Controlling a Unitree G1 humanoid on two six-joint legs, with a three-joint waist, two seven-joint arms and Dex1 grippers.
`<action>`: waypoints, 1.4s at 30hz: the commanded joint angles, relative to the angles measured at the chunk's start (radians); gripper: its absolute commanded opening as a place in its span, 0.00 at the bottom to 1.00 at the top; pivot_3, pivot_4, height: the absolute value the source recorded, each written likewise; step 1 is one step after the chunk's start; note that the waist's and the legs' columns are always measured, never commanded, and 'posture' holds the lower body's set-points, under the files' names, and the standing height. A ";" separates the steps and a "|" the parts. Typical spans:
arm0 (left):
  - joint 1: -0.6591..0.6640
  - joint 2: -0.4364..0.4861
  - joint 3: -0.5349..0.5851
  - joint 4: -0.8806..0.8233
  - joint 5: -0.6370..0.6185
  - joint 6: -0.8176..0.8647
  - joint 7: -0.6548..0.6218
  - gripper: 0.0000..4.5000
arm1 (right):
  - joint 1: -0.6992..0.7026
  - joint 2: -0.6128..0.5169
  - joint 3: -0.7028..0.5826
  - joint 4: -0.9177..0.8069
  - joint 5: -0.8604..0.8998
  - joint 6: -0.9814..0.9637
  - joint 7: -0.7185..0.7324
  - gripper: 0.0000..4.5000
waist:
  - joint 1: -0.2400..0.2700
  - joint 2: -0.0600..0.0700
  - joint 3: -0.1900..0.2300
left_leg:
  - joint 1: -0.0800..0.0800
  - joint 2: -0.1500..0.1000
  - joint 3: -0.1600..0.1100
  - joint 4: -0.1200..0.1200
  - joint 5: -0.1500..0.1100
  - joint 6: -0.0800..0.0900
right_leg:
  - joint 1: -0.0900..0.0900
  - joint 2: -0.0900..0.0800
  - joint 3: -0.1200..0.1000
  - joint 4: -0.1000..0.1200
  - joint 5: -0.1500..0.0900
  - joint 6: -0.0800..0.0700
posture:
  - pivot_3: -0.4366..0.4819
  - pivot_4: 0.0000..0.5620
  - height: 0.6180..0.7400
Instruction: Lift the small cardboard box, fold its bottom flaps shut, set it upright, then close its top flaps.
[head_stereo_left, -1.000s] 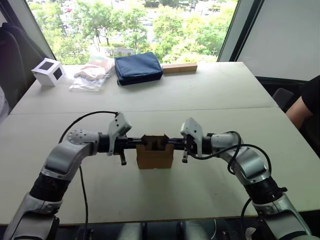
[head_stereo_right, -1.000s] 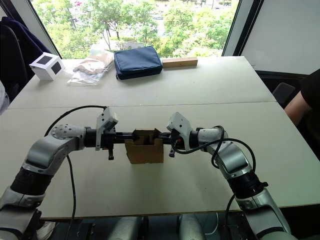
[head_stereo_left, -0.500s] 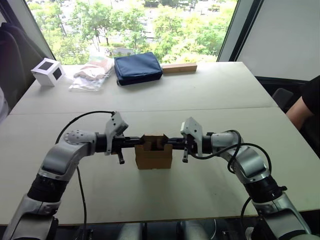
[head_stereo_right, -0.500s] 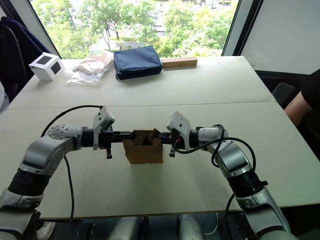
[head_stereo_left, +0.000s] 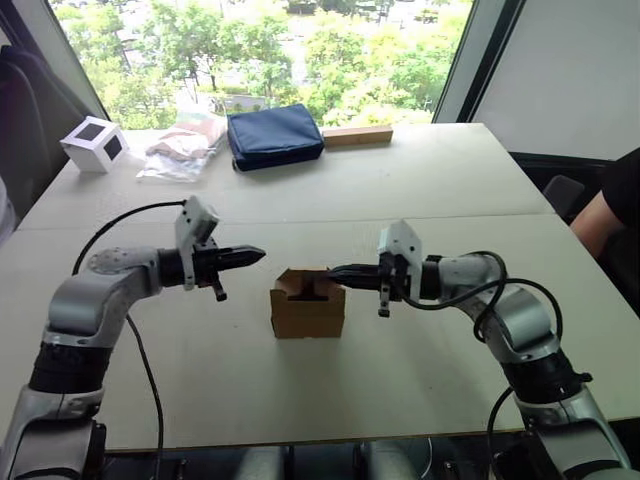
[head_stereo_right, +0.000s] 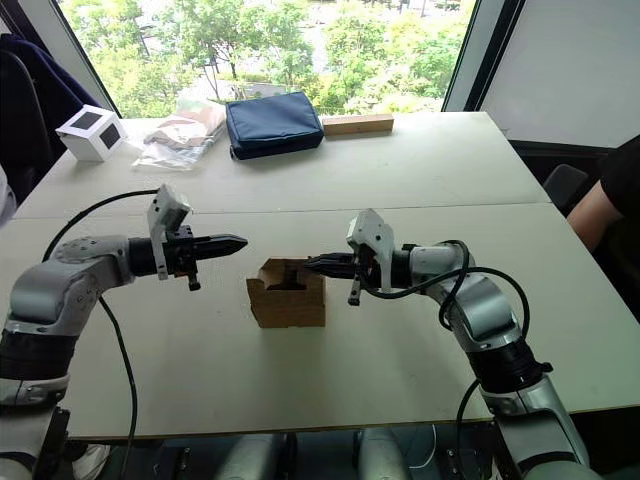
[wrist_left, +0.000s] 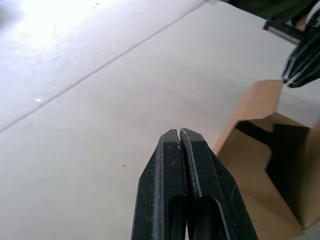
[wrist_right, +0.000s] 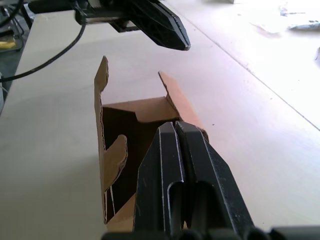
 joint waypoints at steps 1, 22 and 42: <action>-0.058 -0.018 -0.033 0.143 0.059 -0.064 -0.019 0.01 | -0.029 -0.027 -0.071 -0.106 0.076 0.054 -0.020 0.00 | 0.002 0.000 0.000 | 0.000 0.000 0.000 0.000 0.000 0.000 | 0.000 0.000 0.000 0.000 0.000 0.000 | 0.48 0.27 0.98; -0.143 -0.159 -0.179 0.460 0.184 -0.192 -0.260 0.01 | -0.001 -0.102 0.224 -0.380 -0.043 0.165 -0.145 0.00 | -0.001 -0.001 0.000 | -0.001 0.000 0.000 0.000 0.000 0.001 | -0.001 0.000 -0.001 0.000 0.000 0.000 | 0.48 0.27 0.98; -0.113 -0.164 -0.164 0.407 0.184 -0.165 -0.242 0.01 | -0.036 -0.085 0.207 -0.337 -0.047 0.159 -0.135 0.00 | 0.001 -0.001 0.000 | -0.001 0.000 0.000 0.001 0.000 0.001 | -0.001 0.000 -0.001 0.000 0.000 0.000 | 0.48 0.27 0.98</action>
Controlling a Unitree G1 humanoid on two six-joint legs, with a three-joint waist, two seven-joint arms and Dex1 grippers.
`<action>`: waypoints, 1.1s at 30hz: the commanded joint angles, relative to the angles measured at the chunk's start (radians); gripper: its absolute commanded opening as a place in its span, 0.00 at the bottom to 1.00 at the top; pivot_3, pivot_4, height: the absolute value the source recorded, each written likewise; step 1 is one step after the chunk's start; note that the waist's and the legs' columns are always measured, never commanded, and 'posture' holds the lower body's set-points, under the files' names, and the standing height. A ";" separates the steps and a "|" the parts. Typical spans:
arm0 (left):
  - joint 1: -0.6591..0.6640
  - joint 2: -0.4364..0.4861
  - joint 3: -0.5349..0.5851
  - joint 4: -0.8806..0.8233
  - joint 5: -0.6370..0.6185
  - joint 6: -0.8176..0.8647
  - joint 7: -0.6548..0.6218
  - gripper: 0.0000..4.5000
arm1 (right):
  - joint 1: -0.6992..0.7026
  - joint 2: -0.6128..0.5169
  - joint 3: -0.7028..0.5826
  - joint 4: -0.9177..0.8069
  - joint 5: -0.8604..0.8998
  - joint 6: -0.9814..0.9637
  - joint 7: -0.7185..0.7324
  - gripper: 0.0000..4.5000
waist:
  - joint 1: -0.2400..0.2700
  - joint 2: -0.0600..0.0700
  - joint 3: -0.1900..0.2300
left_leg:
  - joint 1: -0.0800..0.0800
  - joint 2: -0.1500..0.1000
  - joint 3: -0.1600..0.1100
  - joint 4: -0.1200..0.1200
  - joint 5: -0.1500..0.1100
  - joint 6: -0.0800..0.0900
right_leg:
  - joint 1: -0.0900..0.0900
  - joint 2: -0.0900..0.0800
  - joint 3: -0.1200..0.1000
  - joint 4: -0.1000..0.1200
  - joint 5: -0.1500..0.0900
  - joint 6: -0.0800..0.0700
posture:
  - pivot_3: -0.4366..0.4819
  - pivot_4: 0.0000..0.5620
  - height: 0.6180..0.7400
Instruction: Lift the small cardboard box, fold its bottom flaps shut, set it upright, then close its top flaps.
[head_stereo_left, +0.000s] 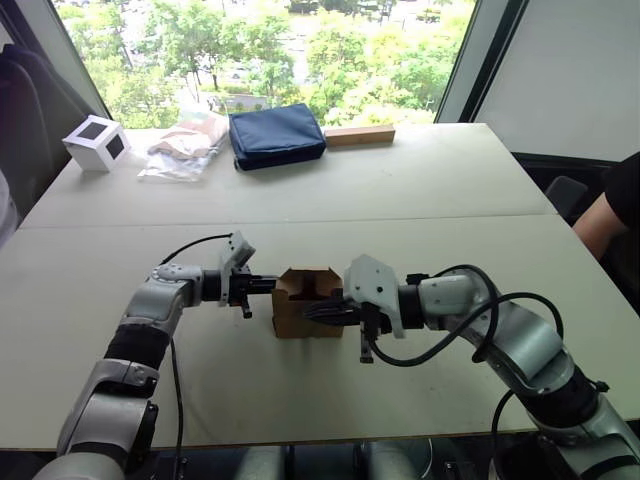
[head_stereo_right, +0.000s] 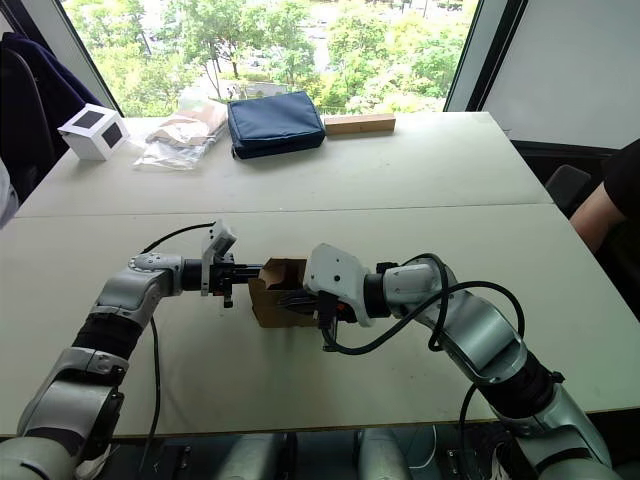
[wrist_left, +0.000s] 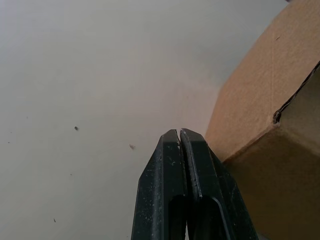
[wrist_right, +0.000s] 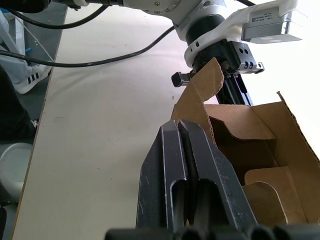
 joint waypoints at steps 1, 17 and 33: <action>-0.002 0.004 0.012 -0.029 -0.001 -0.002 0.001 0.01 | -0.027 -0.002 -0.012 0.001 -0.023 -0.032 0.000 0.00 | 0.000 0.000 0.000 | 0.000 0.000 0.000 0.000 0.000 0.000 | 0.000 0.000 0.000 0.000 0.000 0.000 | 0.48 0.27 0.98; -0.014 0.001 0.009 -0.024 0.007 -0.004 -0.006 0.01 | -0.001 0.037 -0.010 0.068 -0.049 -0.086 -0.009 0.00 | 0.000 0.000 0.000 | 0.000 0.000 0.000 0.000 0.000 0.000 | 0.000 0.000 0.000 0.000 0.000 0.000 | 0.48 0.27 0.98; 0.001 -0.007 0.012 -0.056 0.001 0.008 0.004 0.01 | -0.006 0.069 0.037 0.195 -0.136 -0.191 0.015 0.00 | -0.001 0.000 0.000 | 0.000 0.000 0.000 0.000 0.000 0.000 | 0.000 0.000 0.000 0.000 0.000 0.000 | 0.48 0.27 0.98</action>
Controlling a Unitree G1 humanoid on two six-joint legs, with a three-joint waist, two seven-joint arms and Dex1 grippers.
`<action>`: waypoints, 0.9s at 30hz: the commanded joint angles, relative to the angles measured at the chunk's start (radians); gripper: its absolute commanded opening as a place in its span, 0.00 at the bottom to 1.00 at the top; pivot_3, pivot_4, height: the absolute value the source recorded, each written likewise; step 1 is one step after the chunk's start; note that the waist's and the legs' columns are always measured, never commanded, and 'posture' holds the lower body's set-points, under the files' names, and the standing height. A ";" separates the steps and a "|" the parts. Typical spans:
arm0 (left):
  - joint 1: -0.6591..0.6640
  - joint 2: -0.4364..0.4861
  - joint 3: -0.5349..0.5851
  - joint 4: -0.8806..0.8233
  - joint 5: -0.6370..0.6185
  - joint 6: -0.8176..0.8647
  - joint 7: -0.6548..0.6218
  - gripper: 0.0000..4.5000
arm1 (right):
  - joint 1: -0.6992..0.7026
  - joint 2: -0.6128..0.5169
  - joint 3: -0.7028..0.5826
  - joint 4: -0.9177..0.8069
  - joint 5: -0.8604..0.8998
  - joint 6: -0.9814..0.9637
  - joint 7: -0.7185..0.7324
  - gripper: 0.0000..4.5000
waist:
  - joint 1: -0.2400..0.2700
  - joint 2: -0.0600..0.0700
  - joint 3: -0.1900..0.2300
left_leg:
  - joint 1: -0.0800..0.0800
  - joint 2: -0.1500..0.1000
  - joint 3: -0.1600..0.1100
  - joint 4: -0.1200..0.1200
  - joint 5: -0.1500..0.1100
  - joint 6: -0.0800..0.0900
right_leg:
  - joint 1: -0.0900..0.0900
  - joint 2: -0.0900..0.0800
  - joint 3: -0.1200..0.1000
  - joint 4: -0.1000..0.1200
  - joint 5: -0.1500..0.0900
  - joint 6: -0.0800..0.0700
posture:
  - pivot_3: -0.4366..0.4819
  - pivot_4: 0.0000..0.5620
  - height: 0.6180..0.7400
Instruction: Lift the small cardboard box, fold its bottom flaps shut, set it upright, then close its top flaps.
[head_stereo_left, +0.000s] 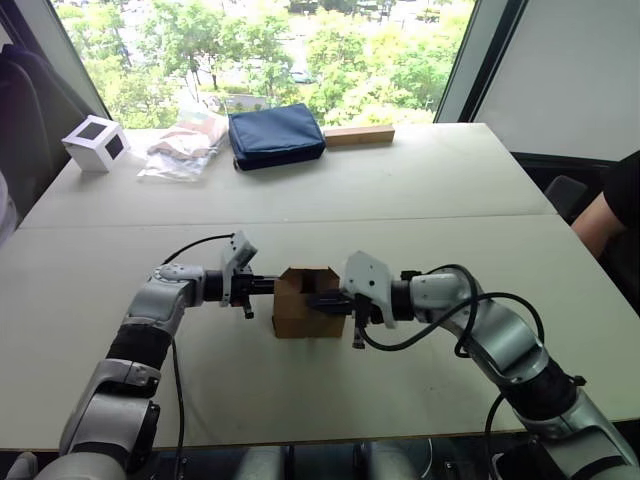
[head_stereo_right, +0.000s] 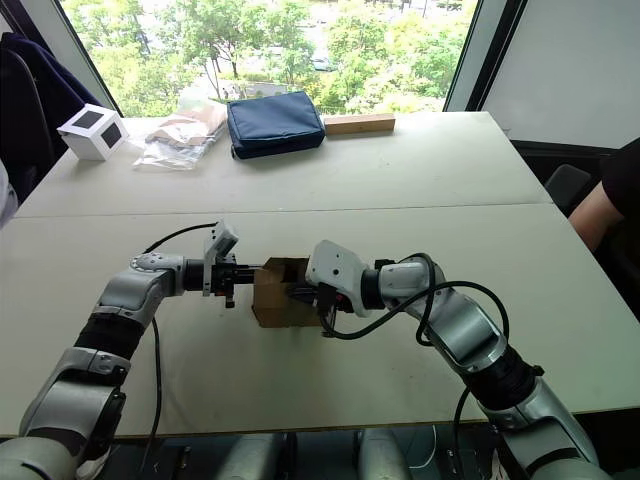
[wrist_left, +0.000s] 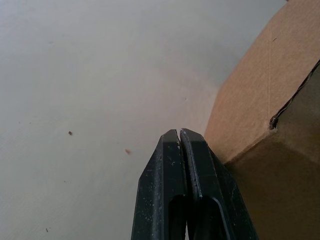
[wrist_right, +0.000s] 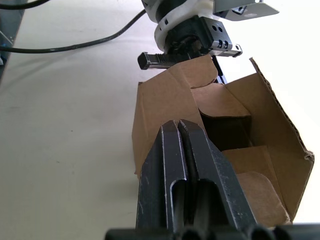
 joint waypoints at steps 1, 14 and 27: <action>0.003 0.001 0.016 -0.048 -0.009 0.003 0.011 0.01 | -0.016 0.019 0.000 0.003 -0.013 -0.030 0.008 0.00 | 0.000 0.000 0.000 | 0.000 0.000 0.000 0.000 0.000 0.000 | 0.000 0.000 0.000 0.000 0.000 0.000 | 0.48 0.27 0.98; 0.050 0.087 0.159 -0.160 -0.094 0.086 0.079 0.01 | -0.018 0.055 -0.029 0.041 0.002 -0.037 0.036 0.00 | -0.012 0.000 0.000 | 0.000 0.000 0.000 0.000 0.000 0.000 | -0.001 0.000 0.000 0.000 0.000 0.000 | 0.48 0.27 0.98; 0.320 0.168 0.239 -0.727 -0.364 0.388 0.157 0.01 | -0.023 0.059 -0.026 0.091 -0.012 -0.070 0.066 0.00 | -0.015 0.000 0.000 | 0.001 0.001 -0.001 0.000 0.000 0.000 | 0.000 -0.004 0.001 0.000 0.000 0.000 | 0.48 0.27 0.98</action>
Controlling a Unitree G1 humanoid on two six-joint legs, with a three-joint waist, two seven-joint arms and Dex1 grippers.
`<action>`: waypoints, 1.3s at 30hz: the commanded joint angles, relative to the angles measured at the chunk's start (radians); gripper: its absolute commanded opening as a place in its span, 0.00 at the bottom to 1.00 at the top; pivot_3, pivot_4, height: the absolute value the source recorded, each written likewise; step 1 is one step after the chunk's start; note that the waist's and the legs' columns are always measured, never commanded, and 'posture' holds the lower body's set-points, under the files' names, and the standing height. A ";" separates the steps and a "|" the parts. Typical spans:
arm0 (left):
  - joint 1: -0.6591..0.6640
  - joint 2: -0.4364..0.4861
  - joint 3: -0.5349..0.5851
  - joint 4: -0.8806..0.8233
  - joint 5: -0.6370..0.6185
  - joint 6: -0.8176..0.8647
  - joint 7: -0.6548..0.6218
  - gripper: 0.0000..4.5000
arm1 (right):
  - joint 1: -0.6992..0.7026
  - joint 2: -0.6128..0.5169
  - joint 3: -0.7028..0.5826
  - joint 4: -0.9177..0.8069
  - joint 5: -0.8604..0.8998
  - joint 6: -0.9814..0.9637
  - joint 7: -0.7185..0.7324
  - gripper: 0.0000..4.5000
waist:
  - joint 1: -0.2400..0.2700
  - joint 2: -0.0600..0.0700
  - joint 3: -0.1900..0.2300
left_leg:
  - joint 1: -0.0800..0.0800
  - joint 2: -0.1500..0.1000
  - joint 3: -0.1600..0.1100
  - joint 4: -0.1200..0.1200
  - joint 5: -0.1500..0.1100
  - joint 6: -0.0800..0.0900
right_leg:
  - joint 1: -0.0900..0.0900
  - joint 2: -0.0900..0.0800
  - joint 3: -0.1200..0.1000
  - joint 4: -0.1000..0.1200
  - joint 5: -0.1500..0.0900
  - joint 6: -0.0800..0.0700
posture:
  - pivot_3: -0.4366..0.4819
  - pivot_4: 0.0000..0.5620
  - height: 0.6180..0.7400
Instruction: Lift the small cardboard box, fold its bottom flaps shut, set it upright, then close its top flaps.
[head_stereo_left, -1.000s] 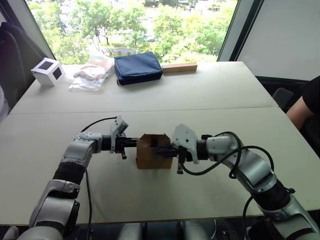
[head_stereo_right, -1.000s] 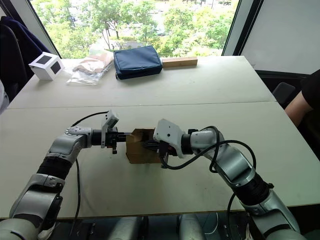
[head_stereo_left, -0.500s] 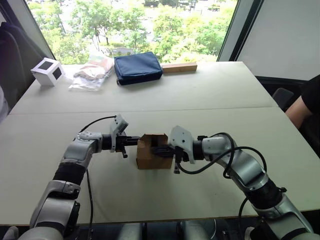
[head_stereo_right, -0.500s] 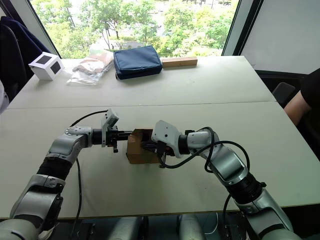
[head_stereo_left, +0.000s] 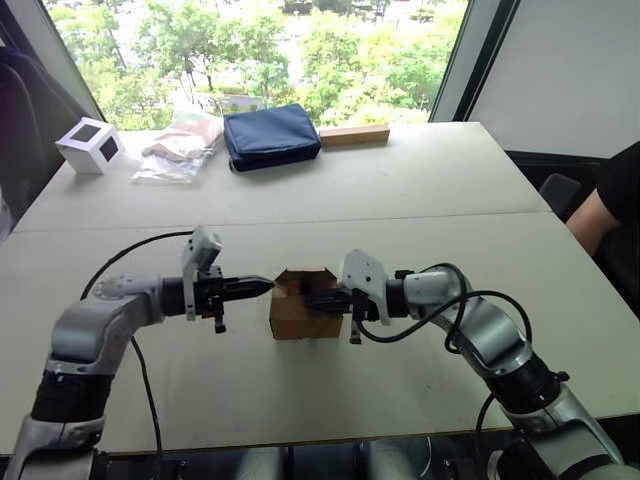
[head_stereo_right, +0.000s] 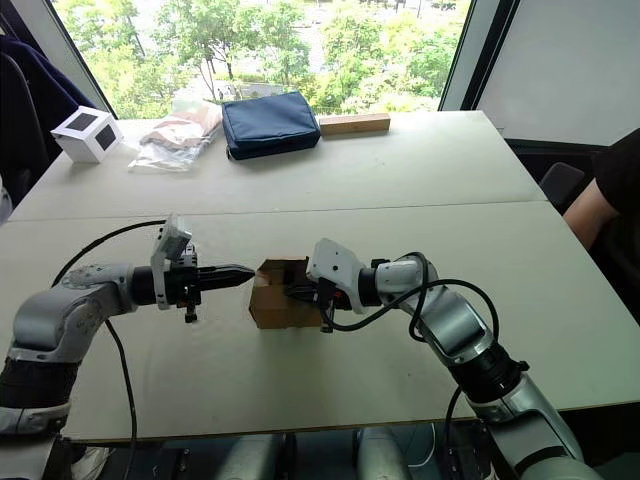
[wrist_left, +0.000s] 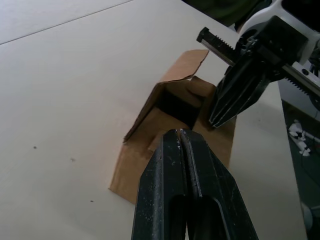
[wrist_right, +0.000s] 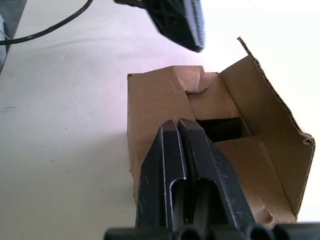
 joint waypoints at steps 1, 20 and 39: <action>0.020 -0.003 0.029 -0.054 -0.055 0.027 0.039 0.01 | -0.015 0.007 -0.015 -0.006 -0.001 -0.022 0.008 0.00 | 0.001 0.000 0.000 | 0.000 0.000 0.000 0.000 0.000 0.000 | 0.000 0.000 0.000 0.000 0.000 0.000 | 0.48 0.27 0.98; 0.048 0.016 -0.057 -0.041 -0.037 -0.011 0.035 0.01 | -0.024 0.016 -0.041 -0.023 0.007 -0.017 0.001 0.00 | 0.000 0.000 0.000 | 0.000 0.000 0.000 0.000 0.000 0.000 | 0.000 0.000 0.000 -0.001 0.000 0.000 | 0.48 0.27 0.98; 0.042 0.016 -0.062 -0.041 -0.047 -0.025 0.059 0.01 | -0.213 0.063 -0.060 0.106 -0.017 0.014 -0.097 0.00 | -0.001 0.001 0.000 | 0.000 0.000 0.000 -0.002 0.000 -0.001 | -0.001 -0.002 0.001 -0.002 0.000 0.000 | 0.48 0.27 0.98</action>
